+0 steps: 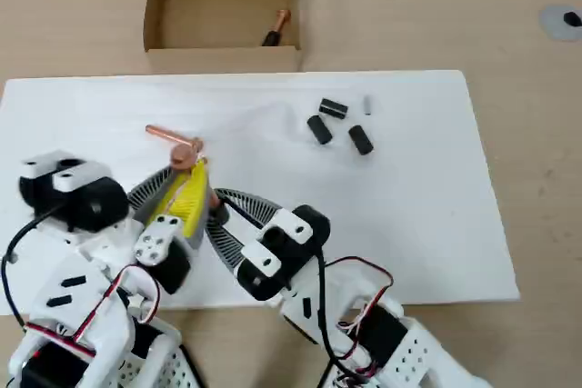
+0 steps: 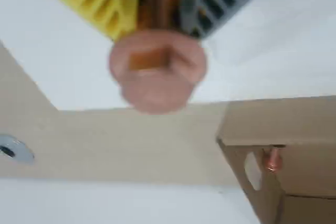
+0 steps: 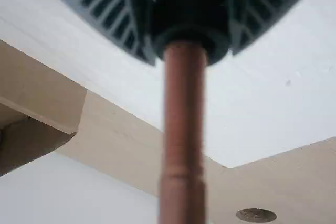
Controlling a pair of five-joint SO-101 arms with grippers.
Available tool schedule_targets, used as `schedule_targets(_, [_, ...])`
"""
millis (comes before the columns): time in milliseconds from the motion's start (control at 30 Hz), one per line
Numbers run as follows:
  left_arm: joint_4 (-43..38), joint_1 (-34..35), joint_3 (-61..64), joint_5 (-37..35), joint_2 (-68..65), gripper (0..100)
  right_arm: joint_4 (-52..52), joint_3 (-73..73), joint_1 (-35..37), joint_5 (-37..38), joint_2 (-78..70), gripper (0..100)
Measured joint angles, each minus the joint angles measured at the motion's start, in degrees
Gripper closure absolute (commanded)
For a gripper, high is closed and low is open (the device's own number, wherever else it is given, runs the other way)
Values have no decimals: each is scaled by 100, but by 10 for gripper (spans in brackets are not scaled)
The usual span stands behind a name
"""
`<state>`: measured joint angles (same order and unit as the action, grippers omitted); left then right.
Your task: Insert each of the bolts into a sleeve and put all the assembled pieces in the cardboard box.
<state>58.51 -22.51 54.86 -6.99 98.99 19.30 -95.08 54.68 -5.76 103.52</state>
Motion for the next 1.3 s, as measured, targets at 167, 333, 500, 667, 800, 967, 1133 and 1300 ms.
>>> schedule_targets(167, [0, 0, 0, 18, 18, 993, 0, 0, 0, 0, 0, 989])
schedule_targets(333, [237, 0, 0, 229, 18, 993, 0, 0, 0, 0, 0, 989])
schedule_targets(500, [396, -9, 0, 237, 18, 991, 0, 0, 0, 0, 0, 989])
schedule_targets(667, [396, -9, 0, 237, 18, 909, 0, 0, 0, 0, 0, 989])
schedule_targets(800, [466, -9, -9, -70, 26, 863, 0, 0, 0, 9, 0, 989])
schedule_targets(967, [563, -9, 0, -316, 9, 859, 0, 0, 0, 9, 0, 989])
schedule_targets(1133, [730, -9, -70, -343, 18, 833, 9, -26, -18, 9, -9, 989])
schedule_targets(1300, [1116, -9, -527, -352, 18, 835, 9, -18, -18, 9, 0, 989])
